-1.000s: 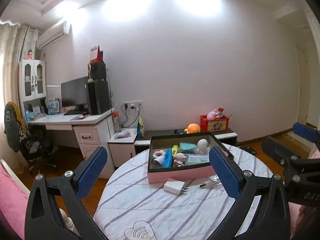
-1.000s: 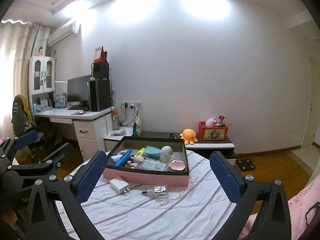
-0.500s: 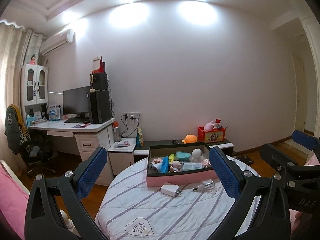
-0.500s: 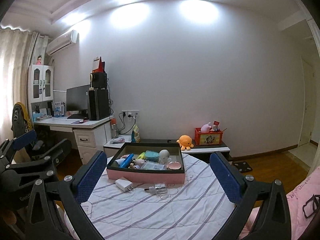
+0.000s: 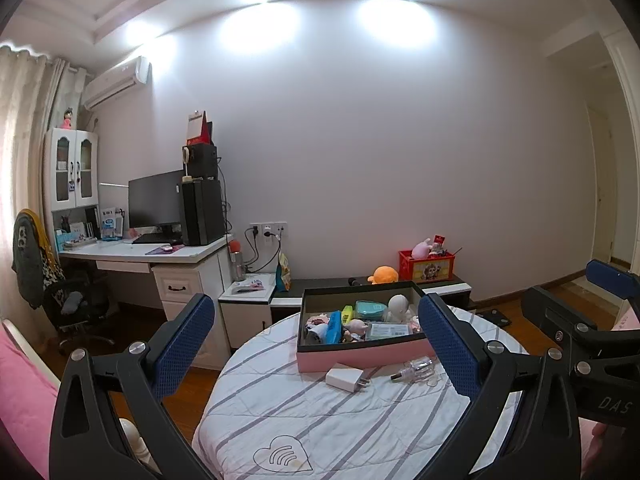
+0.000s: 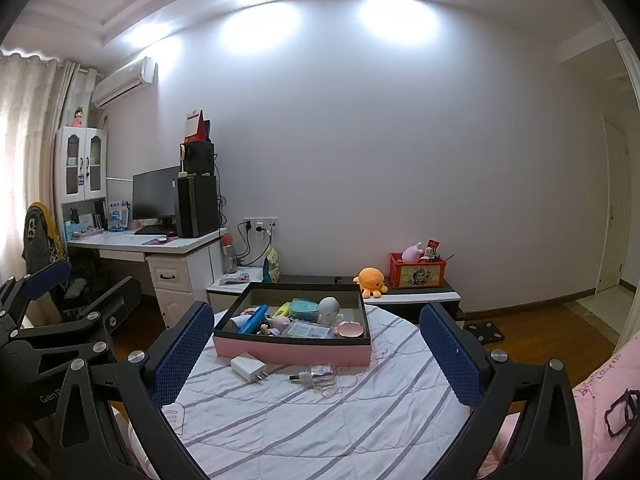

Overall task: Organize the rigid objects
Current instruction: 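Move both open tools toward the glass bottle and white charger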

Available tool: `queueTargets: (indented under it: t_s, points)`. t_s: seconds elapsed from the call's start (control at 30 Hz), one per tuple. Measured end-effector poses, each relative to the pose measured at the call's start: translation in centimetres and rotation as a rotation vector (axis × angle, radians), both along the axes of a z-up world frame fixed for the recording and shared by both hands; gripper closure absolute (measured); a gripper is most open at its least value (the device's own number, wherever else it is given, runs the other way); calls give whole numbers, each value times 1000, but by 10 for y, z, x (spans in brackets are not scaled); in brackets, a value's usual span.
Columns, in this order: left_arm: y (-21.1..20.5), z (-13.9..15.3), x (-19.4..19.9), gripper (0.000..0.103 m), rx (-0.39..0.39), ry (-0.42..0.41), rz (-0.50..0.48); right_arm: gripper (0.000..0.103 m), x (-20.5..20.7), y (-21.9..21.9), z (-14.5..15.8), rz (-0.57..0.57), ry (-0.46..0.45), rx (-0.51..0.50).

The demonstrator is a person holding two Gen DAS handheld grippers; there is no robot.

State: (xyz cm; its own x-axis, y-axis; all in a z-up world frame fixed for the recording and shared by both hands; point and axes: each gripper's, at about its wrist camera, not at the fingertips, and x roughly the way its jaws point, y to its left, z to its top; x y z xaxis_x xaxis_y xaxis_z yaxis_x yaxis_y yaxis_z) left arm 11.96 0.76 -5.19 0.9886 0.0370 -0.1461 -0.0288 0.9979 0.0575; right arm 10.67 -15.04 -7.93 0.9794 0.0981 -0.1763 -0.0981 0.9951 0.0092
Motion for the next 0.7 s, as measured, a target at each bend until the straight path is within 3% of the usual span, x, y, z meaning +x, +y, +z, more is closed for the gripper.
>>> queueTargets:
  t_s: [0.4,0.53,0.7]
  points:
    - [2,-21,31,0,1,71,-6,0,21,5,-10,-5,60,-11]
    - [5,-40,52,0,-12,151,-39,0,37,6,-21,-4,103,-19]
    - [19,-79,87,0,-57,308,-43,0,64,9,-46,-6,188,-33]
